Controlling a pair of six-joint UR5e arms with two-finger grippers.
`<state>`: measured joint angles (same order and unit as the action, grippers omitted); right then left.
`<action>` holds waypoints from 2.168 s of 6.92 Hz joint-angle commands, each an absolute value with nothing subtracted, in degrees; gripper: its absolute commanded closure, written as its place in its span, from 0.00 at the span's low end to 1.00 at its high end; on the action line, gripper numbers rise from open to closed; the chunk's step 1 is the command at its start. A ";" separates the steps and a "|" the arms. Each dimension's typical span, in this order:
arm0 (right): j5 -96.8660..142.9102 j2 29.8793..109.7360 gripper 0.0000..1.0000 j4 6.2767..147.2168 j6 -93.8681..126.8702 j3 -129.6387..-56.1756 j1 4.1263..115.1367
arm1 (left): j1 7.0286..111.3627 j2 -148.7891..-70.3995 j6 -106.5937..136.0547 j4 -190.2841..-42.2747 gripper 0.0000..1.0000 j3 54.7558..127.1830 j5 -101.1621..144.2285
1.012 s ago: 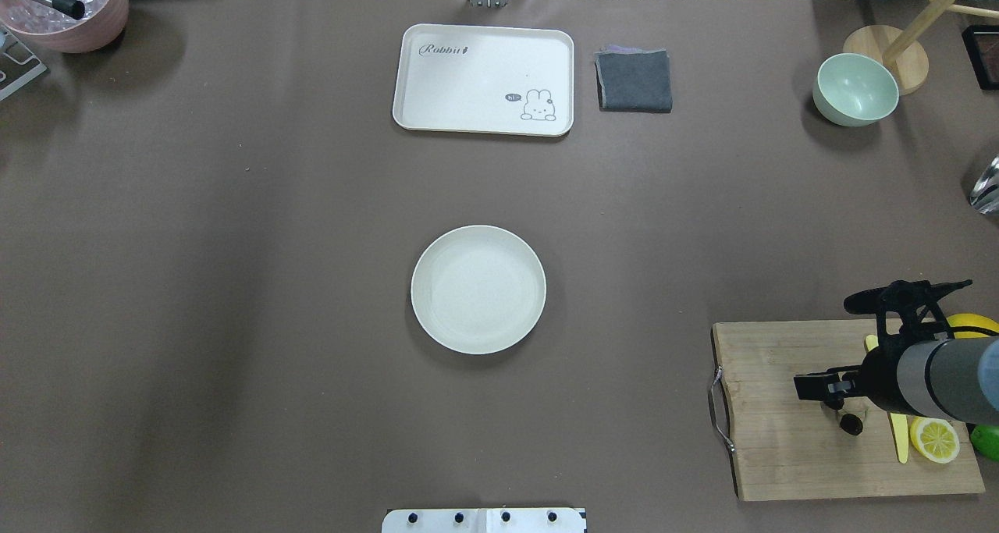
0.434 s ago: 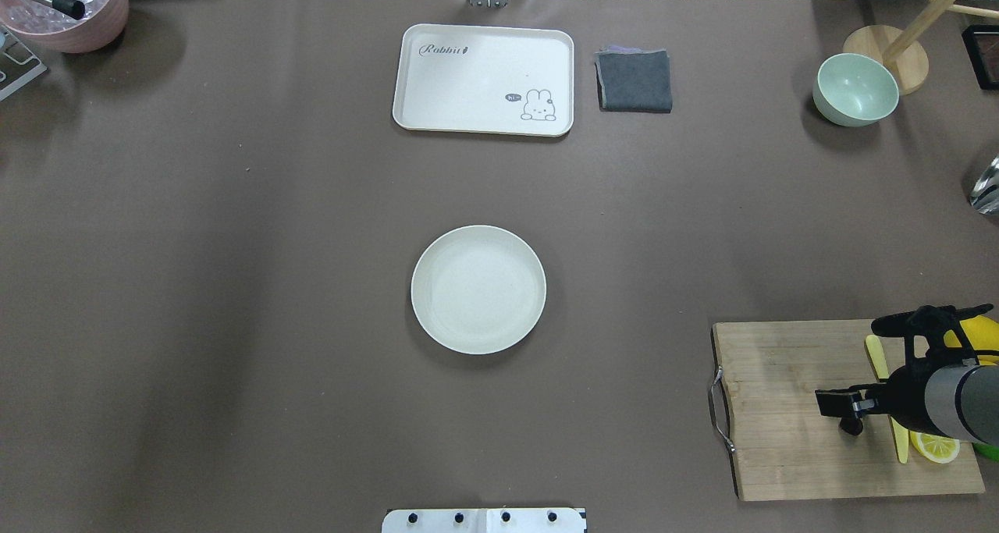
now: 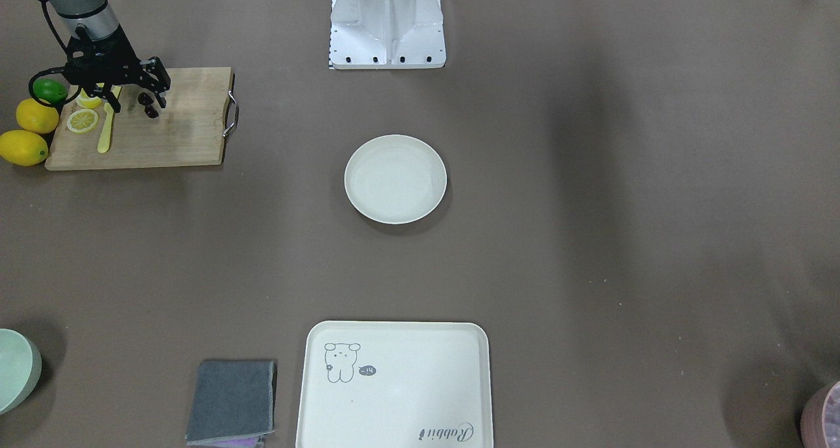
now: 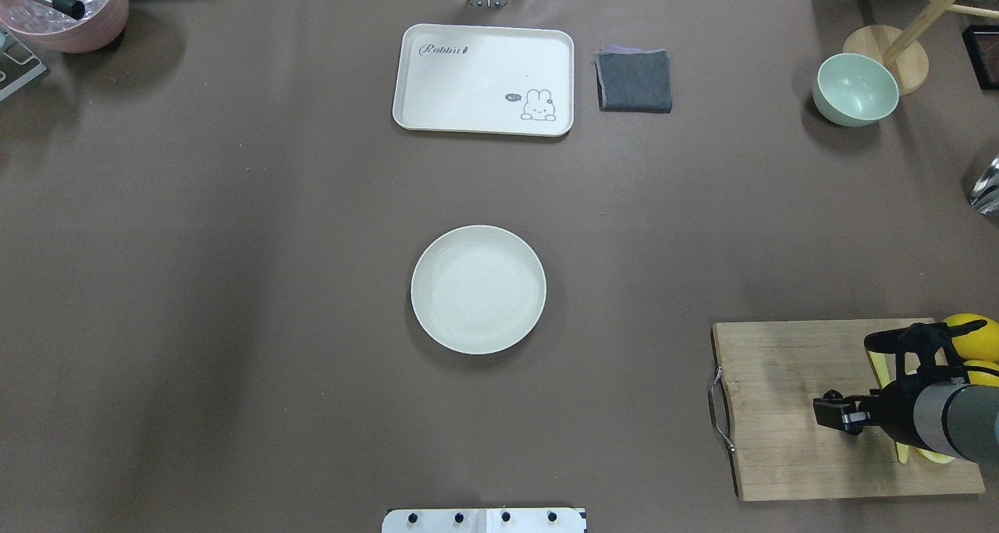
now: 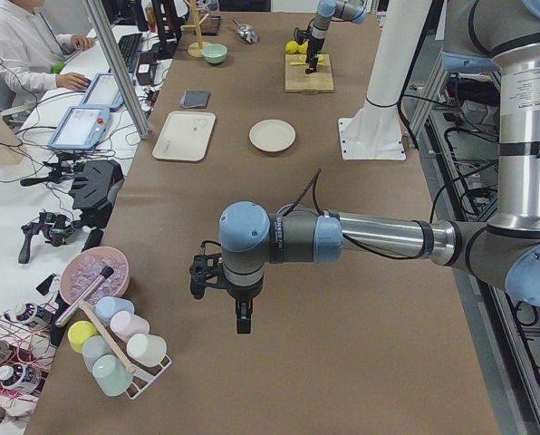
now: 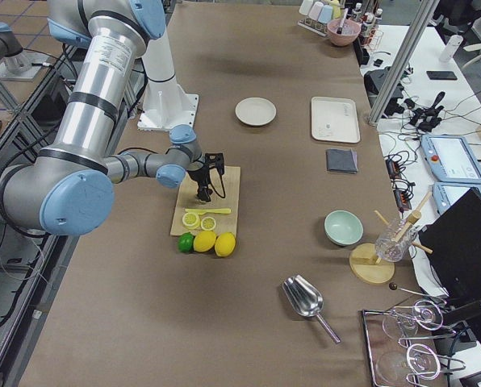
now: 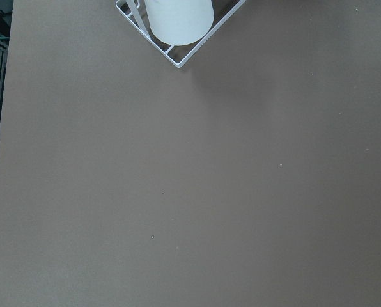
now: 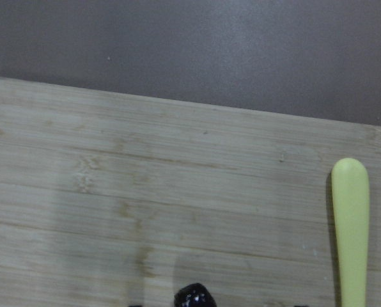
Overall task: Place red cherry on plate
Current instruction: 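Lower the right gripper and pinch the two dark cherries by their stems, then carry the cherries with the right gripper over the white plate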
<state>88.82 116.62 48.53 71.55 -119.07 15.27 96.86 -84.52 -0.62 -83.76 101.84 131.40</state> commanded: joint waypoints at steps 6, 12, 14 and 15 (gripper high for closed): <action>87.54 116.72 1.00 48.52 73.83 -119.44 13.62 | 96.86 -83.94 -0.70 -84.28 0.01 102.13 131.40; 124.24 91.53 1.00 99.69 56.02 -141.76 48.83 | 96.86 -83.94 -0.35 -84.81 0.01 102.13 131.40; 122.79 61.66 1.00 130.50 53.72 -135.67 48.96 | 96.77 -84.02 -0.26 -84.81 0.01 101.78 131.40; 121.22 54.65 1.00 131.04 54.05 -129.35 47.13 | 96.77 -84.02 -0.26 -84.81 0.01 101.95 131.40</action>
